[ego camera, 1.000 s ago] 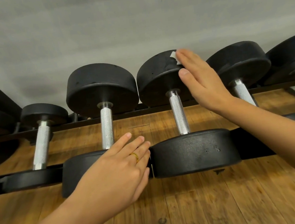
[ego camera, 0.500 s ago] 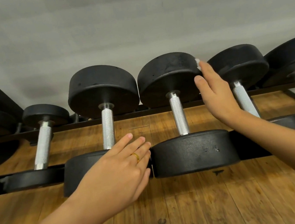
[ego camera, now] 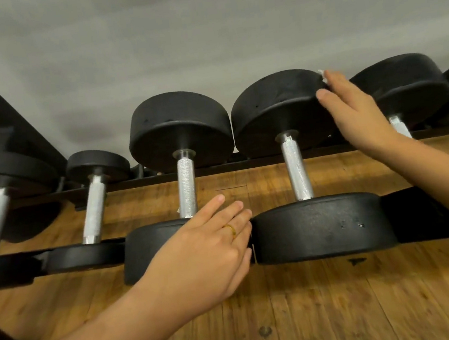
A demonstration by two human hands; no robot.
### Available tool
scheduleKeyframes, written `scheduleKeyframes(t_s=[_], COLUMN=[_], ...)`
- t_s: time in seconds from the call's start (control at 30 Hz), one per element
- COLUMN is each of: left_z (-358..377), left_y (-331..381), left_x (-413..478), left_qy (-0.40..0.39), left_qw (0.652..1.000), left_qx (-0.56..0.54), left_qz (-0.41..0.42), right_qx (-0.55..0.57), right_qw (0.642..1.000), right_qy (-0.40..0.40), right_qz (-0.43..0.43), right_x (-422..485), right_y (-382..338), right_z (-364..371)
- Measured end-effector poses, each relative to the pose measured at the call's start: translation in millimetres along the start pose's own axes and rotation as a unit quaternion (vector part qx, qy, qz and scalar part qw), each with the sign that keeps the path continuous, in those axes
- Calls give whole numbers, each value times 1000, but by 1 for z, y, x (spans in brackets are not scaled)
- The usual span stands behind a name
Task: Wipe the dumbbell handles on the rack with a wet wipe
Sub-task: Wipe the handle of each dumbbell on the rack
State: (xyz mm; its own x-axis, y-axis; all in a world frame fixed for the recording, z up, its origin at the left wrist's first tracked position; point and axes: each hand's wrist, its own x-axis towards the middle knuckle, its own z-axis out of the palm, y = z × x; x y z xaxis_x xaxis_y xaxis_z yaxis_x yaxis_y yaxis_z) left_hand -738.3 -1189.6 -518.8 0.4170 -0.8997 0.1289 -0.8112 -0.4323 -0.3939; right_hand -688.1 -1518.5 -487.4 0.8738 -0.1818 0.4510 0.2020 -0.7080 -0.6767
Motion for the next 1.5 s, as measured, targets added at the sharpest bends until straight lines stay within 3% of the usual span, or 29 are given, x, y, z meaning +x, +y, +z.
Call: scheduleKeyframes(t_s=[0.07, 0.23, 0.43, 0.63, 0.8, 0.97, 1.17, 1.27, 1.5], left_z=[-1, 0, 2, 3, 3, 3, 4, 3, 5], left_y=[0, -1, -1, -2, -1, 0, 0, 0, -1], left_x=[0, 0, 1, 2, 2, 2, 4, 4, 5], left_qy=[0, 2, -2, 5, 11, 25, 21, 29, 46], left_qw=[1000, 1000, 1000, 1000, 1000, 1000, 1000, 1000, 999], left_qx=[0, 0, -6, -6, -1, 5, 2, 0, 10], left_qz=[2, 4, 2, 2, 4, 4, -1, 2, 14], right_qx=[9, -100, -34, -144, -132, -233, -287, -353, -434], right_qw=[1000, 989, 997, 986, 988, 961, 945, 913, 866], right_qy=[11, 17, 31, 1, 1, -22, -76, -77, -140], right_qz=[8, -111, -55, -86, -81, -148, -136, -190, -202], right_x=[4, -14, -15, -16, 4, -15, 13, -8, 26], right_y=[-4, -14, -7, -24, -29, -26, -52, -48, -74], right_z=[4, 12, 5, 14, 9, 15, 19, 27, 37])
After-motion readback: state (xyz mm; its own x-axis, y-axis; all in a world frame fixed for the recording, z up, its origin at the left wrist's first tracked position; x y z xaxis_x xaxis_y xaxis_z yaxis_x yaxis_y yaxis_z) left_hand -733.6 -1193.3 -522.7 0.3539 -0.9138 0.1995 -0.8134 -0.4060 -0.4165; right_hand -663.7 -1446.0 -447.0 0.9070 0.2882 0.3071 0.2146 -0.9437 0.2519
